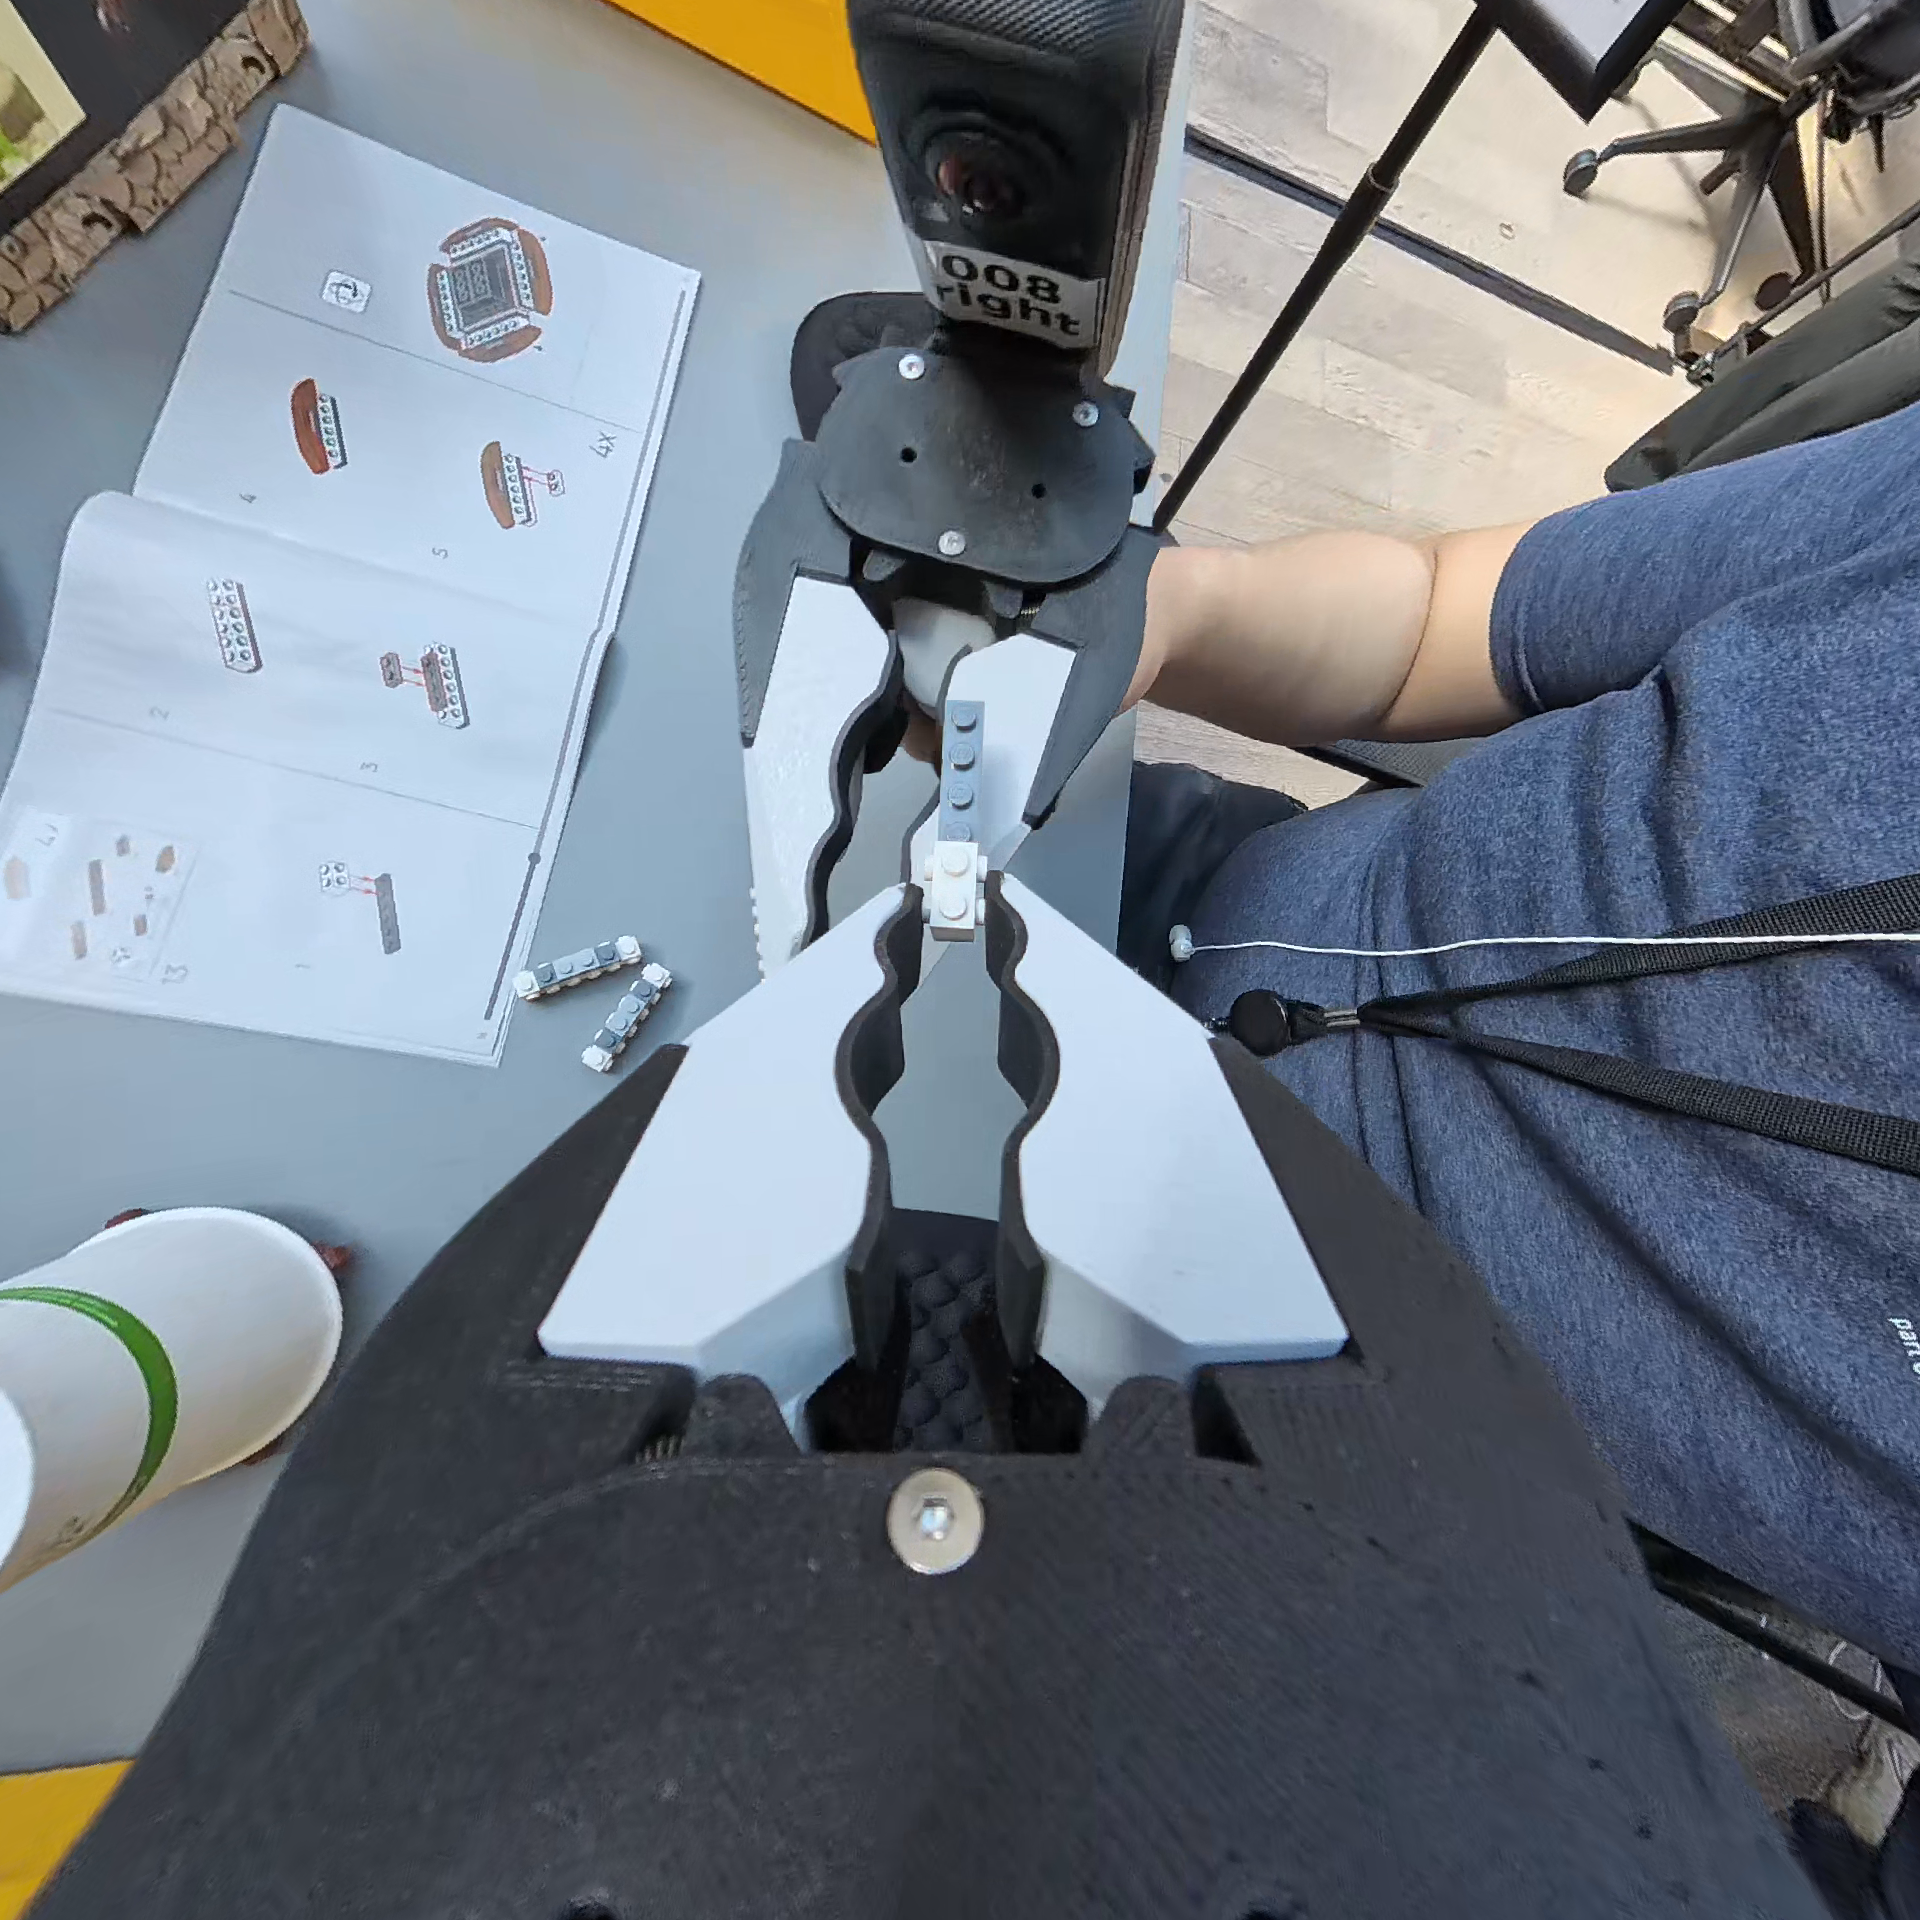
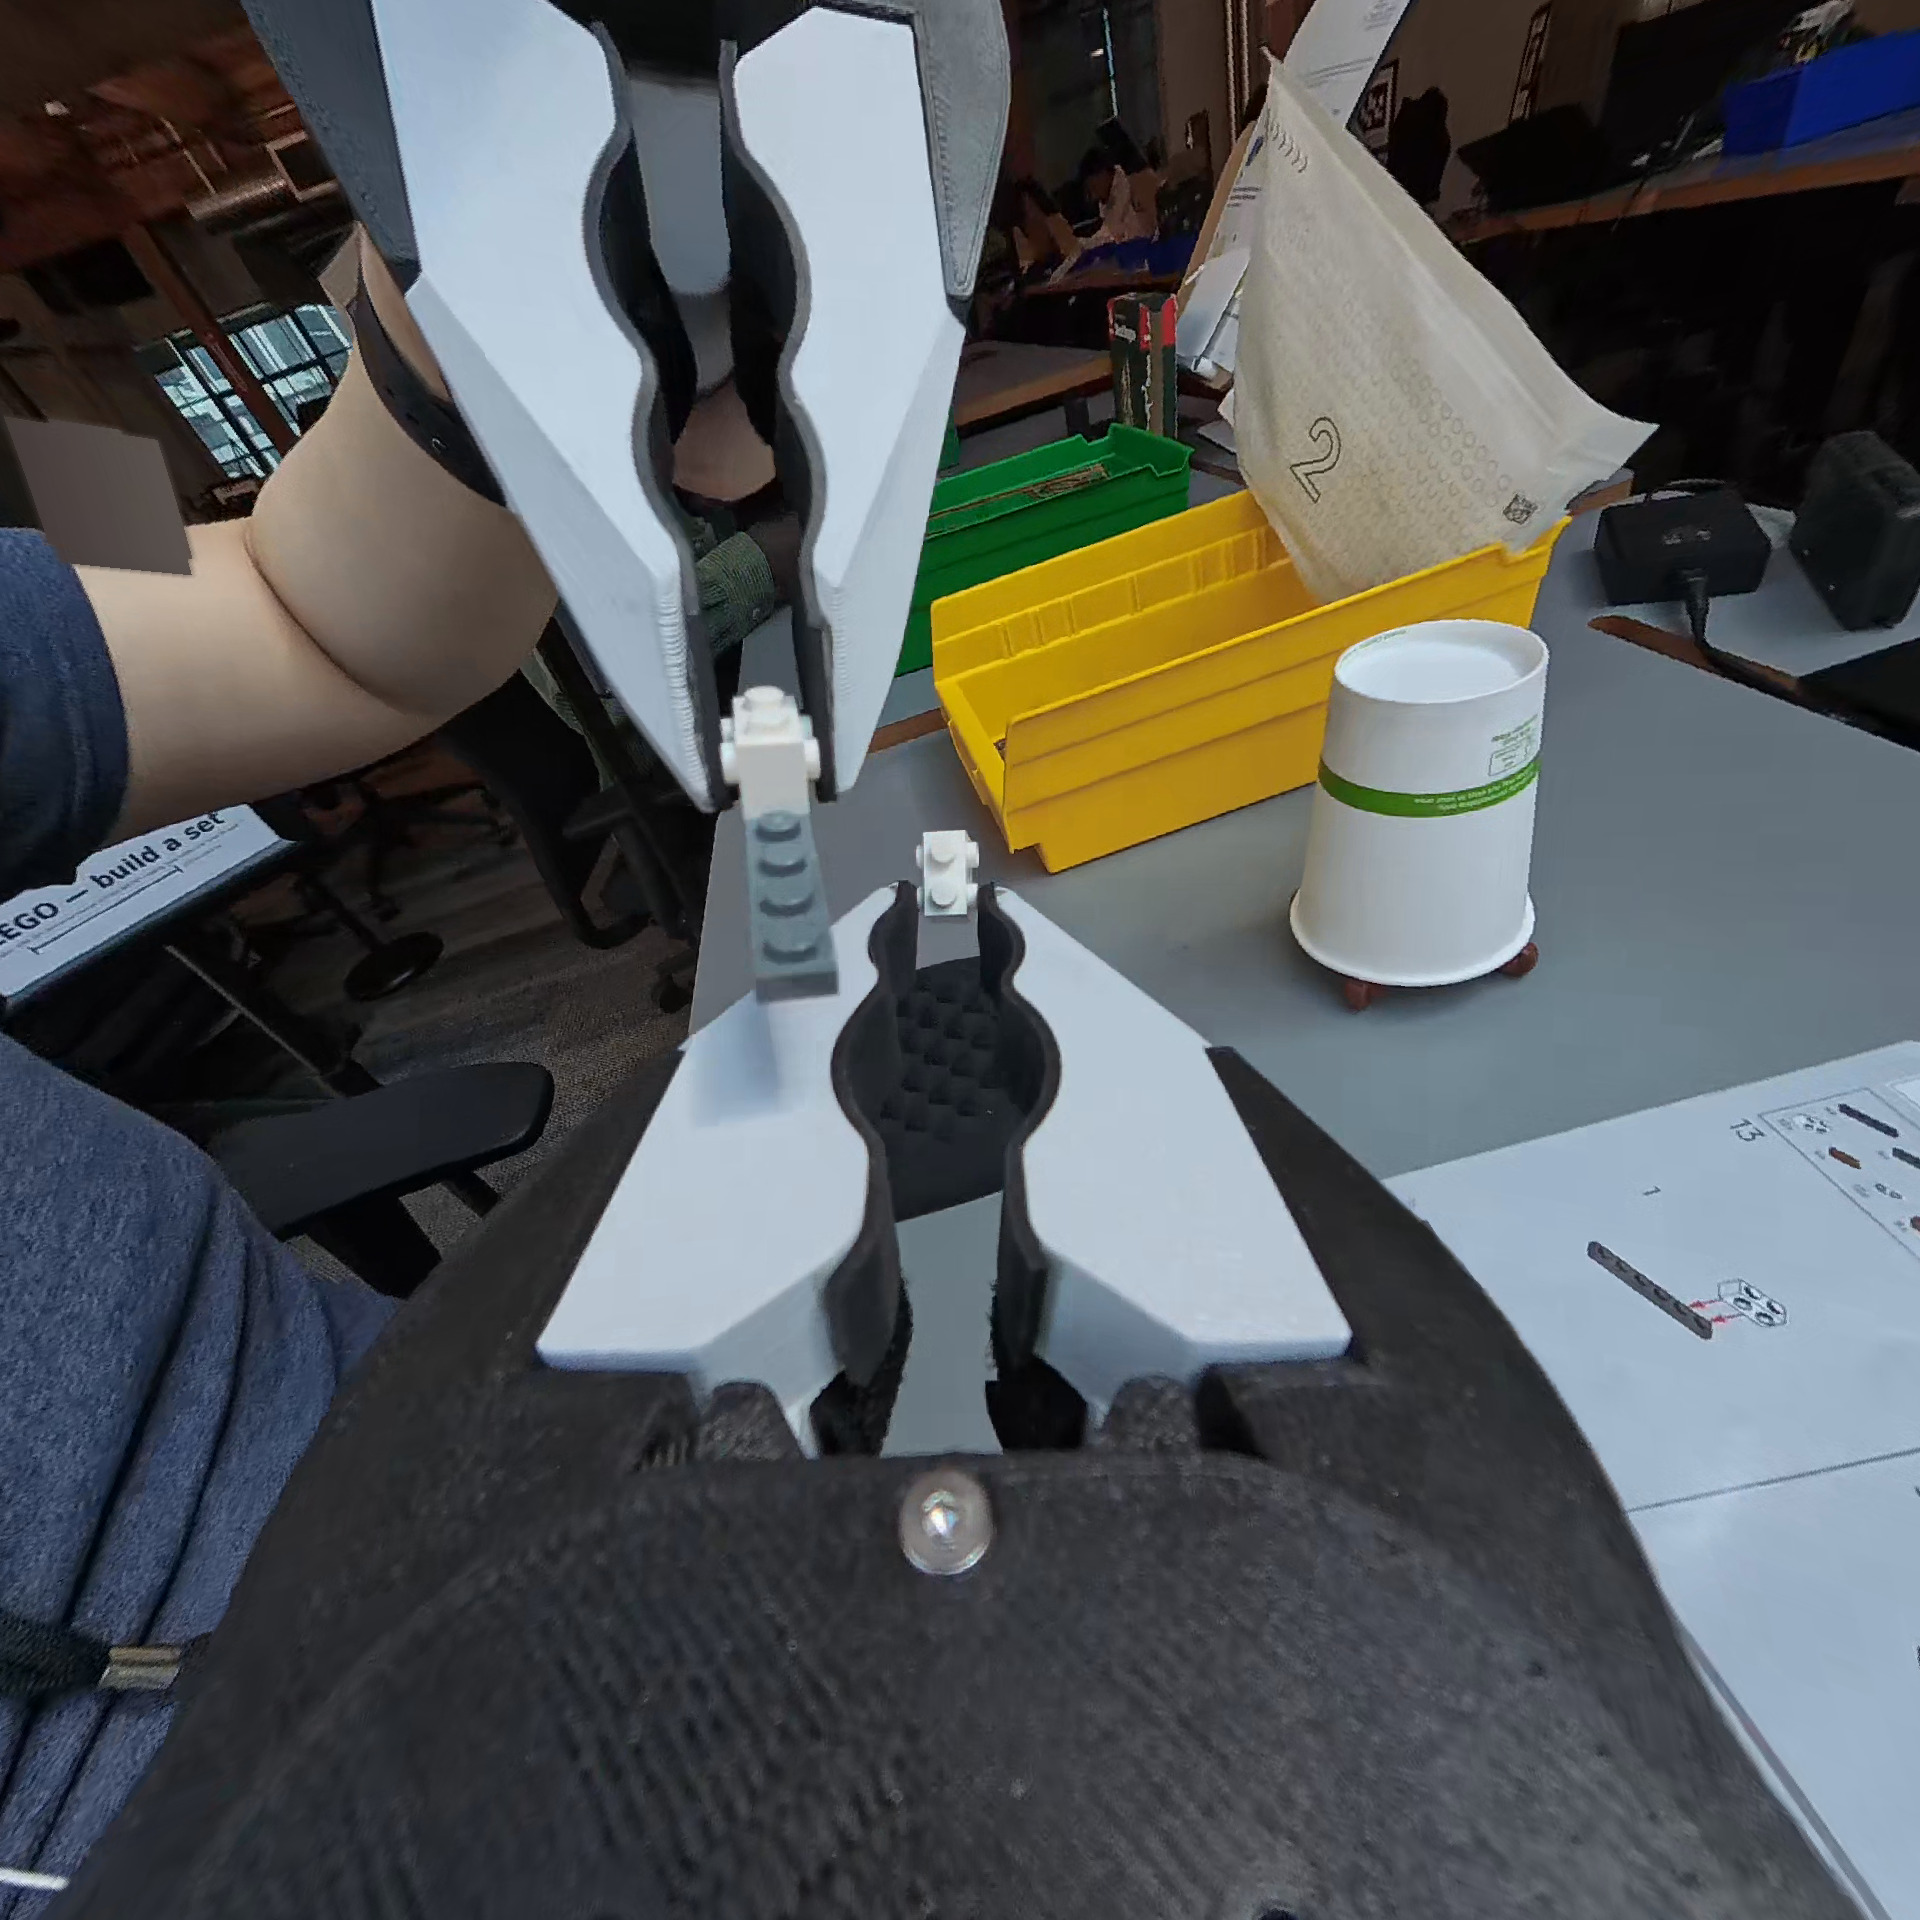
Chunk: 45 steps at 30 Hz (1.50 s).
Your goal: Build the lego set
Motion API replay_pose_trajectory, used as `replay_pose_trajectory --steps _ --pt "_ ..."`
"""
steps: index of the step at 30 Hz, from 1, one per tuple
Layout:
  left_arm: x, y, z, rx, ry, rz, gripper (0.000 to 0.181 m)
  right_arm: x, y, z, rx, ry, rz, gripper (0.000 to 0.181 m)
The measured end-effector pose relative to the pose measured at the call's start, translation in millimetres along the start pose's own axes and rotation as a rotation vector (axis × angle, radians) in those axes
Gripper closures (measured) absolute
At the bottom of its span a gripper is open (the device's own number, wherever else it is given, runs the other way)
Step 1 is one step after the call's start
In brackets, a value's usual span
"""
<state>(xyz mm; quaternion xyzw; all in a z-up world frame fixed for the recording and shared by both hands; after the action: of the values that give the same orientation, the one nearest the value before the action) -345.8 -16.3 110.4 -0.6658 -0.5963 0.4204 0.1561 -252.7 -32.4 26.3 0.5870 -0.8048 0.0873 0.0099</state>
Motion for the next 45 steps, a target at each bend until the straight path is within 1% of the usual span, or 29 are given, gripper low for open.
replay_pose_trajectory --steps 3,6,9,13,15,16,20,26,30,31,32,34,36,38,40,42,45 --pt "-8.5 5.0 -3.0 0.005 0.053 0.012 0.172 -0.6 -2.0 -5.4 -0.066 -0.029 0.018 0.171" --pt "-13.1 12.0 -5.1 0.026 0.136 -0.026 0.172 0.5 -4.4 -10.2 -0.104 -0.043 0.009 0.172" --pt "-16.0 16.9 -9.0 0.044 0.197 -0.048 0.172 3.2 -4.3 -10.7 -0.085 -0.081 0.018 0.171" --pt "-19.4 17.8 -11.9 0.062 0.233 -0.034 0.171 6.4 -7.6 -13.1 -0.089 -0.129 0.042 0.172" --pt "-21.0 17.5 -12.6 0.047 0.244 -0.032 0.162 6.0 -9.0 -14.6 -0.089 -0.127 0.048 0.172" --pt "-22.0 17.4 -12.6 0.036 0.247 -0.033 0.161 5.2 -9.8 -15.3 -0.090 -0.122 0.053 0.171" --pt "-23.8 15.7 -10.5 -0.060 0.291 -0.086 0.160 3.1 -12.4 -19.2 -0.124 -0.089 0.055 0.172" --pt "-22.7 16.3 -0.6 -0.289 0.310 -0.154 0.164 0.0 -13.4 -24.0 -0.147 -0.087 0.088 0.172" --pt "-18.3 18.3 5.2 -0.423 0.289 -0.145 0.166 -3.8 -13.7 -24.5 -0.166 -0.068 0.088 0.172" --pt "-16.7 19.4 6.7 -0.458 0.285 -0.137 0.172 -5.2 -13.7 -24.1 -0.165 -0.066 0.092 0.171" --pt "-15.1 21.0 8.3 -0.494 0.287 -0.126 0.172 -5.8 -13.1 -23.8 -0.164 -0.068 0.088 0.171" --pt "-10.4 26.4 10.6 -0.555 0.291 -0.106 0.172 -7.7 -11.4 -21.5 -0.140 -0.080 0.092 0.171" --pt "-4.3 31.5 10.3 -0.585 0.285 -0.077 0.172 -12.0 -12.6 -16.9 -0.080 -0.096 0.113 0.171" --pt "2.4 27.1 4.1 -0.617 0.275 -0.062 0.172 -22.5 -21.2 -12.9 -0.023 -0.123 0.181 0.171" --pt "10.1 13.4 -5.9 -0.613 0.262 -0.046 0.172 -37.9 -38.1 -16.2 0.016 -0.145 0.243 0.171" --pt "20.9 -4.0 -17.8 -0.572 0.229 -0.046 0.172 -54.6 -62.0 -32.7 0.036 -0.163 0.299 0.171" --pt "33.2 -27.6 -35.2 -0.504 0.163 0.002 0.172 -68.6 -95.5 -74.6 0.062 -0.186 0.305 0.171"
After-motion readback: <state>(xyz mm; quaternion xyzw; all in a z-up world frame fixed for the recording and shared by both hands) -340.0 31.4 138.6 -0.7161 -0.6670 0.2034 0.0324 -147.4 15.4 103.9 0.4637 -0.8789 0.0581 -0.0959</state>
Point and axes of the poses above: each gripper's, where its closed fingertips meet, y out along the fingers, z out of its underside, x = y × z across the jaws, the point moved 8 cm from there along -y, back along the fingers, and after that the axes turned 8 degrees about -y, right-handed, at the moved point
